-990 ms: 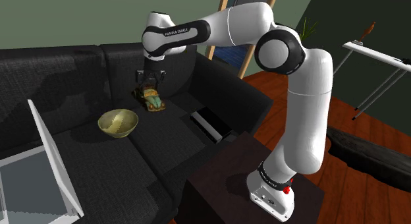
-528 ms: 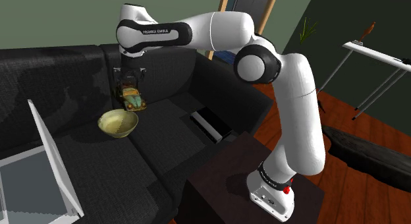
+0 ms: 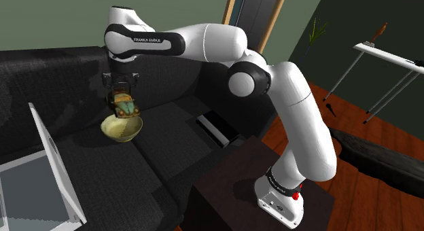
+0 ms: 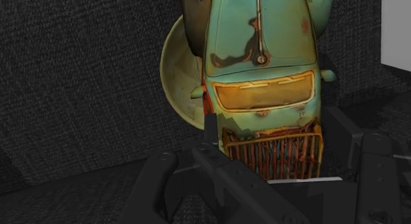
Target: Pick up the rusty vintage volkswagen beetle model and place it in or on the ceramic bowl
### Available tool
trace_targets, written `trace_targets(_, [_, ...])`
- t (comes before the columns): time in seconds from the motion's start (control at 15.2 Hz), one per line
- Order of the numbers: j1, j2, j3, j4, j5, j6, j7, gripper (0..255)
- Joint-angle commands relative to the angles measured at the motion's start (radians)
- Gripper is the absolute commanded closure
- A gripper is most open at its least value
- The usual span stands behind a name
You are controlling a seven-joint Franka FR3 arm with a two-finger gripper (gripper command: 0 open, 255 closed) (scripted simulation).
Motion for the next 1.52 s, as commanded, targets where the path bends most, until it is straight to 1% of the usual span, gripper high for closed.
trace_targets(0.0, [0.002, 0.007, 0.000, -0.014, 0.000, 0.024, 0.000, 255])
trace_targets(0.46, [0.002, 0.032, 0.000, -0.064, 0.001, 0.099, -0.006, 255])
trace_targets(0.99, [0.002, 0.079, 0.000, -0.096, 0.002, 0.178, -0.013, 255])
trace_targets(1.45, [0.002, 0.079, 0.000, -0.096, 0.002, 0.178, -0.013, 255])
